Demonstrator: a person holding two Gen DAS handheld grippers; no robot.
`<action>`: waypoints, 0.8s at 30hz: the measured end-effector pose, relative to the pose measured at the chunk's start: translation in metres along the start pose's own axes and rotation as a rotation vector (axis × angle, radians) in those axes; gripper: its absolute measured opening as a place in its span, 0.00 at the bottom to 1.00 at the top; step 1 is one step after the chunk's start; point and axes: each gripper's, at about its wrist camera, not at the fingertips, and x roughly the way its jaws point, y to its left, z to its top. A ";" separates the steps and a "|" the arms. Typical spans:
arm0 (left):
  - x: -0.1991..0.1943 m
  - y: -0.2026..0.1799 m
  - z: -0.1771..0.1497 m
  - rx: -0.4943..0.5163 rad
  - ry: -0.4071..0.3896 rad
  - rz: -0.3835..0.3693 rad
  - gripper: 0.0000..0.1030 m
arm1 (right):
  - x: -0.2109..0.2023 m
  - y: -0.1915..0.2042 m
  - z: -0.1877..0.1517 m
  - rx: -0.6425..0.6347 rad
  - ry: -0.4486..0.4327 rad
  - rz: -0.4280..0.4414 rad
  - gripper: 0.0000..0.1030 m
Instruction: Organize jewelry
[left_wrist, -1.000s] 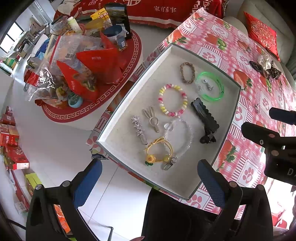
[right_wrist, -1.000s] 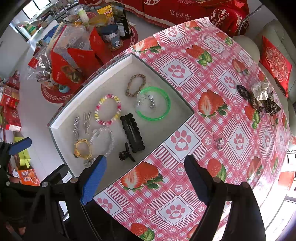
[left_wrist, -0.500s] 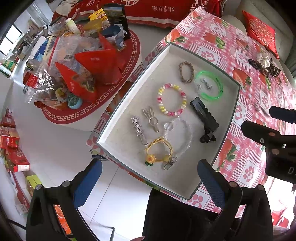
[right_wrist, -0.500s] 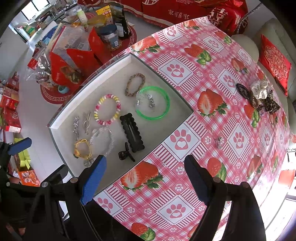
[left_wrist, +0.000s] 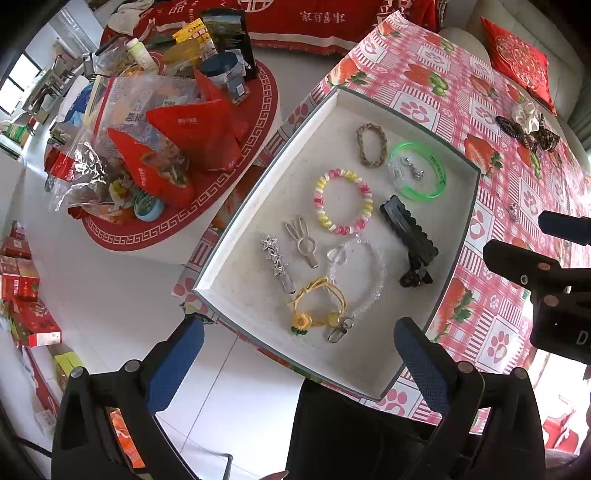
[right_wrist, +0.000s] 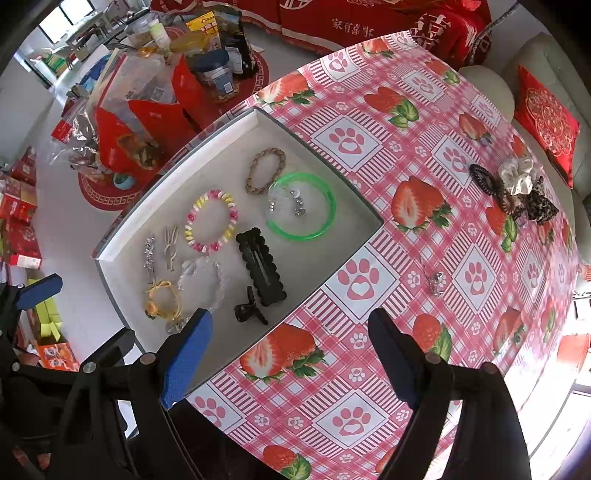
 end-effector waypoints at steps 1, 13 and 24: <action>0.001 0.000 0.001 0.003 0.000 0.000 1.00 | 0.000 0.000 0.000 0.000 0.001 0.000 0.85; 0.002 0.001 0.002 0.011 0.001 0.003 1.00 | 0.001 0.001 0.000 0.001 0.001 -0.001 0.85; 0.003 0.004 0.002 0.025 -0.004 0.021 1.00 | 0.002 0.003 -0.002 0.005 0.002 0.001 0.85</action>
